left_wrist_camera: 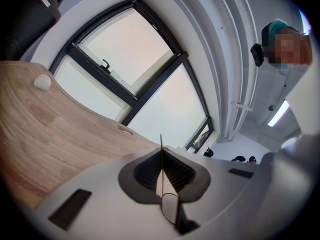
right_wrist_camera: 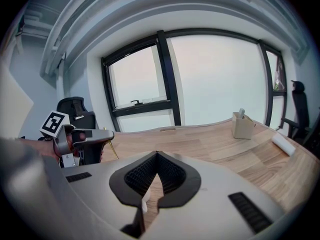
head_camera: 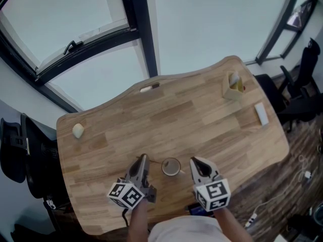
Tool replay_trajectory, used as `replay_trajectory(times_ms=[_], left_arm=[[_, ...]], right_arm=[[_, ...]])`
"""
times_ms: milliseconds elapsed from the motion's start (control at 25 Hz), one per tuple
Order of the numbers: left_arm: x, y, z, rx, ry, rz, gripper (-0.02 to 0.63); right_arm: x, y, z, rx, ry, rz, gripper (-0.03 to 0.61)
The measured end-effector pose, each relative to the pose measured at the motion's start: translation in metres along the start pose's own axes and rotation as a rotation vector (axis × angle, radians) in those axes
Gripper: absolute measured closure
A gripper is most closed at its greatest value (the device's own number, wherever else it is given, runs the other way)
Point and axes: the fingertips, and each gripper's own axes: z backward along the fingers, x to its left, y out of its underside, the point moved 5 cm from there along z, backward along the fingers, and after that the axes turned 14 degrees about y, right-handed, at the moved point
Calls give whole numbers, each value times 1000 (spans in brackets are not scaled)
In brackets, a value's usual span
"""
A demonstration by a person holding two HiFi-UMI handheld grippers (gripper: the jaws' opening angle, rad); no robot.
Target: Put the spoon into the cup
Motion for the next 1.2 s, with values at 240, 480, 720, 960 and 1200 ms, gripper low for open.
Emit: replay_trajectory(times_ms=[240,480,720,960,1200], left_arm=[[0,3,-3,11,1,0,611],[0,5,-4,18,0,1,611],[0,8,-5,27,0,4,611],[2,14,-6,38,-2,11,611],[2,16,-9,43,1,14,611]], right_arm=[[-3,2,-3,12,5,-12,581],[-1,2,-7,11,-17,-17,581],[-2,5,-7,25,-1,-24,581],[-5,8,-7,27,-8,-21,581],[-7,10,-10,32,-11,-32,581]])
